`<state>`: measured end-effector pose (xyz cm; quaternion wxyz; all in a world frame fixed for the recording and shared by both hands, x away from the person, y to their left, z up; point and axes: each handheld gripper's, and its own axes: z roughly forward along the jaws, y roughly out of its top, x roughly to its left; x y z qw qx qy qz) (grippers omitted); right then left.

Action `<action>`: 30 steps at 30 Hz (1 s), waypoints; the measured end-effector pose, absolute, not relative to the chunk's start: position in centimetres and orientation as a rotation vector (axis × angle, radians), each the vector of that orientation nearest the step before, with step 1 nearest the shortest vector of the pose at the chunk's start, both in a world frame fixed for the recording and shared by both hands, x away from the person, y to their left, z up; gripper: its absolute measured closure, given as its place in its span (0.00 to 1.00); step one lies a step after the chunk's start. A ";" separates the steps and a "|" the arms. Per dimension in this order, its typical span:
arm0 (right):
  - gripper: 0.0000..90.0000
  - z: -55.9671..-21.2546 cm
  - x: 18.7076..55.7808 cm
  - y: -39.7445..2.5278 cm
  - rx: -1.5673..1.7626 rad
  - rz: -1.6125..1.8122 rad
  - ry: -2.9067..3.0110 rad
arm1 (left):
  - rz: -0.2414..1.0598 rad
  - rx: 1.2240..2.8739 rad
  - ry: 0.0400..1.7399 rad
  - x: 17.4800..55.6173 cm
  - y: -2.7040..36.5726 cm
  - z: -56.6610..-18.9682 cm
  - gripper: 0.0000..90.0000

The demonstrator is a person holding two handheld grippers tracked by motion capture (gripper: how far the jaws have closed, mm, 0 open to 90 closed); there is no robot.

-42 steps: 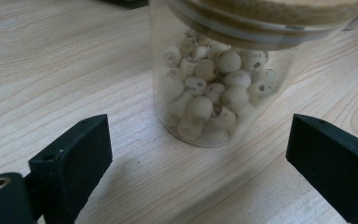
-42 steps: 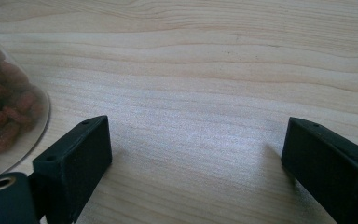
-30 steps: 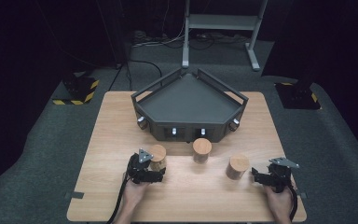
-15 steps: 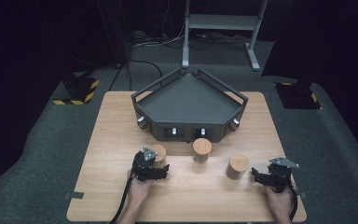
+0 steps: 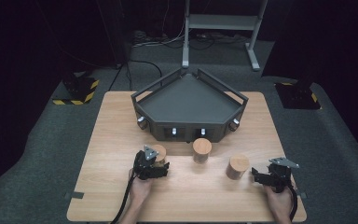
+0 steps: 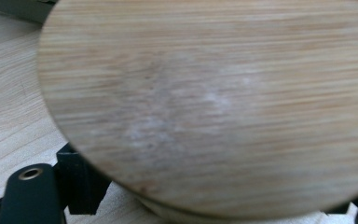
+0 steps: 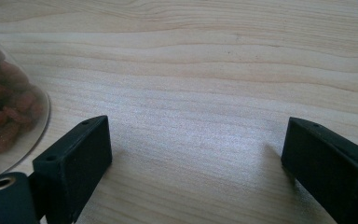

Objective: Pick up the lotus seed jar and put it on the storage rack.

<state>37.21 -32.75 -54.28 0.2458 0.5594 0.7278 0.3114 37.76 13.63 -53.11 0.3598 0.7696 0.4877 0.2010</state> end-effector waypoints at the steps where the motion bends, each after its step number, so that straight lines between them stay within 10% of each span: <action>1: 0.09 -54.3 37.2 -32.8 1.527 0.850 1.986 | 0.520 1.984 1.259 37.8 13.6 -53.1 0.21; 30: 0.09 -54.3 37.2 -32.8 1.526 0.850 1.986 | 0.545 1.997 1.271 37.7 13.7 -52.9 0.28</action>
